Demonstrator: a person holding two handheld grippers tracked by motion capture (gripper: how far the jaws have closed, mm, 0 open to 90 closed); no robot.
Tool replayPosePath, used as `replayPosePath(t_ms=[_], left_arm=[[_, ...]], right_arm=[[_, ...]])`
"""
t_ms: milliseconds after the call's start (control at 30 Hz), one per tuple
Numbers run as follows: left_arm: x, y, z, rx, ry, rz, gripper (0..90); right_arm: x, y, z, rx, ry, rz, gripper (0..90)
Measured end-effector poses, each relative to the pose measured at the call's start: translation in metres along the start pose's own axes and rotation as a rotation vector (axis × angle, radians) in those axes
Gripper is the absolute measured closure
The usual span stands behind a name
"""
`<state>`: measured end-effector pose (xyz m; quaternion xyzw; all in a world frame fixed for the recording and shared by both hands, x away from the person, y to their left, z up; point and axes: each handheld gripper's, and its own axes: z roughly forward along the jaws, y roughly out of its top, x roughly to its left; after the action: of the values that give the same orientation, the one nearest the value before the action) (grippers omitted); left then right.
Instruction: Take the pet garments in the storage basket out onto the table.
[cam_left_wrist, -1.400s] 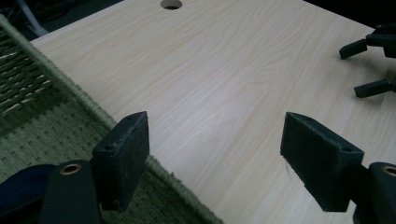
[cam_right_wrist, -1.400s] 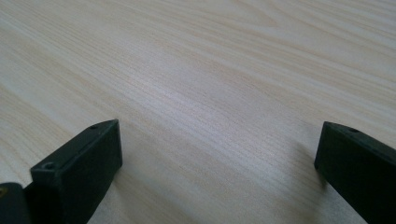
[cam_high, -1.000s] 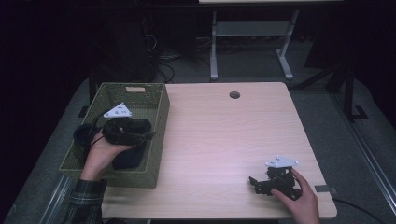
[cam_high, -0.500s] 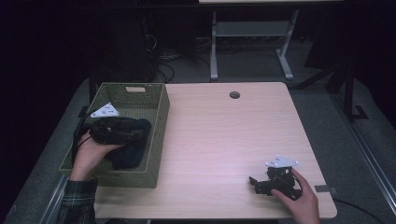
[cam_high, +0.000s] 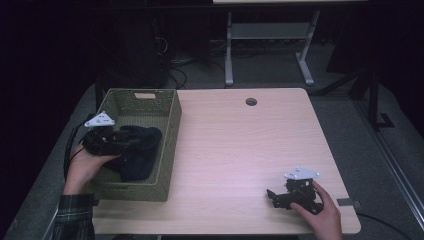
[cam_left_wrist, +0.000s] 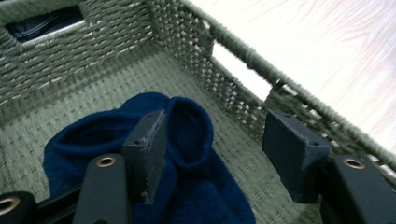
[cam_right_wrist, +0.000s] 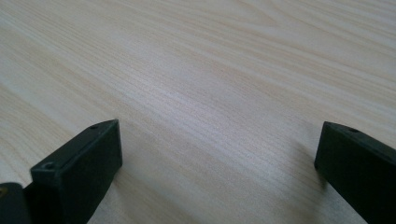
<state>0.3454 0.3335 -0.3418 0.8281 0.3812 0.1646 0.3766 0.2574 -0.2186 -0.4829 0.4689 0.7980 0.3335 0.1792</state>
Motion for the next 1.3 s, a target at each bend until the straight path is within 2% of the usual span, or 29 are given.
replayPosePath(t_ms=[400, 433, 567, 933, 1100, 1300], left_arm=[[0.013, -0.009, 0.009, 0.036, 0.033, -0.004, 39.5], [0.015, -0.01, 0.01, 0.054, 0.04, 0.006, 38.4], [0.016, -0.013, 0.013, 0.071, 0.043, -0.006, 38.0], [0.02, -0.018, 0.026, 0.178, 0.078, 0.02, 38.5], [0.022, -0.022, 0.031, 0.222, 0.094, 0.017, 39.3], [0.024, -0.026, 0.037, 0.267, 0.101, 0.008, 47.8]], right_arm=[[0.0, 0.0, 0.0, 0.0, 0.0, 0.0, 0.4], [0.0, 0.0, 0.0, 0.0, 0.0, 0.0, 0.4], [0.0, 0.0, 0.0, 0.0, 0.0, 0.0, 0.4], [0.0, 0.0, 0.0, 0.0, 0.0, 0.0, 0.4], [0.0, 0.0, 0.0, 0.0, 0.0, 0.0, 0.4], [0.0, 0.0, 0.0, 0.0, 0.0, -0.001, 0.5]])
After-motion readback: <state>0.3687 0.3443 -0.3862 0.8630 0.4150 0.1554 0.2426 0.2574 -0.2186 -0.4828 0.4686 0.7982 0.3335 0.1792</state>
